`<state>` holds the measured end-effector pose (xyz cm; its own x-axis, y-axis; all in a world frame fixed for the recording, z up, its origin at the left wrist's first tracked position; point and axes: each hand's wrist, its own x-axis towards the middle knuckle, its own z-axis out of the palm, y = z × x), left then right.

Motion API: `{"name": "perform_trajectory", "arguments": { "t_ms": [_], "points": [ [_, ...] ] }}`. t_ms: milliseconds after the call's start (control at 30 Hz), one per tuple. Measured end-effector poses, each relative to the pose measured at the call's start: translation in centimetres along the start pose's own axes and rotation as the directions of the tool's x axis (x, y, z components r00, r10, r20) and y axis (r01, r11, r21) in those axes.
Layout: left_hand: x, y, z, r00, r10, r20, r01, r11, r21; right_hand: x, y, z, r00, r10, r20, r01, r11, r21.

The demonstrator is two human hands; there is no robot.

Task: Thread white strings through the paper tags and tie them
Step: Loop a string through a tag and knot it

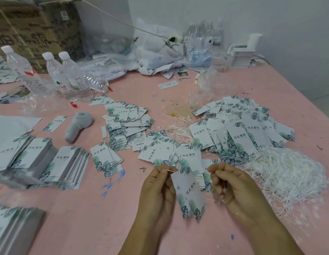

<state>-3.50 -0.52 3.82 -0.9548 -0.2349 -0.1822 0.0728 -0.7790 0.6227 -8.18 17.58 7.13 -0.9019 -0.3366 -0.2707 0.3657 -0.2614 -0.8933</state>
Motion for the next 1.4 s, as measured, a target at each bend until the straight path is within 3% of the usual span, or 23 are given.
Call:
{"name": "perform_trajectory", "arguments": {
  "t_ms": [200,467,733,867,1067,1400],
  "points": [
    [0.6,0.3,-0.5,0.999,-0.034,-0.041,0.026,0.984,-0.177,0.3,-0.4,-0.2,0.999,0.023,0.028,-0.028,0.979,0.202],
    [0.5,0.3,-0.2,0.997,-0.019,-0.081,0.005,0.985,-0.172,0.1,-0.7,-0.1,0.994,0.011,0.112,-0.049,0.938,0.344],
    [-1.0,0.7,0.6,0.990,-0.129,0.059,0.136,0.982,-0.129,-0.6,-0.3,0.8,0.973,-0.115,0.199,0.066,0.969,0.240],
    [-1.5,0.3,1.0,0.974,-0.167,0.152,0.182,0.979,-0.089,-0.8,0.2,1.1,0.969,-0.185,0.165,0.146,0.964,0.223],
    [-1.0,-0.3,0.9,0.987,-0.119,0.111,0.119,0.993,0.011,-0.7,1.1,2.4,0.976,-0.190,0.104,0.176,0.976,0.130],
    [-1.1,-0.2,0.3,0.962,-0.086,0.260,0.050,0.988,0.143,-1.0,1.5,2.9,0.973,-0.216,0.088,0.208,0.974,0.084]
  ]
}}
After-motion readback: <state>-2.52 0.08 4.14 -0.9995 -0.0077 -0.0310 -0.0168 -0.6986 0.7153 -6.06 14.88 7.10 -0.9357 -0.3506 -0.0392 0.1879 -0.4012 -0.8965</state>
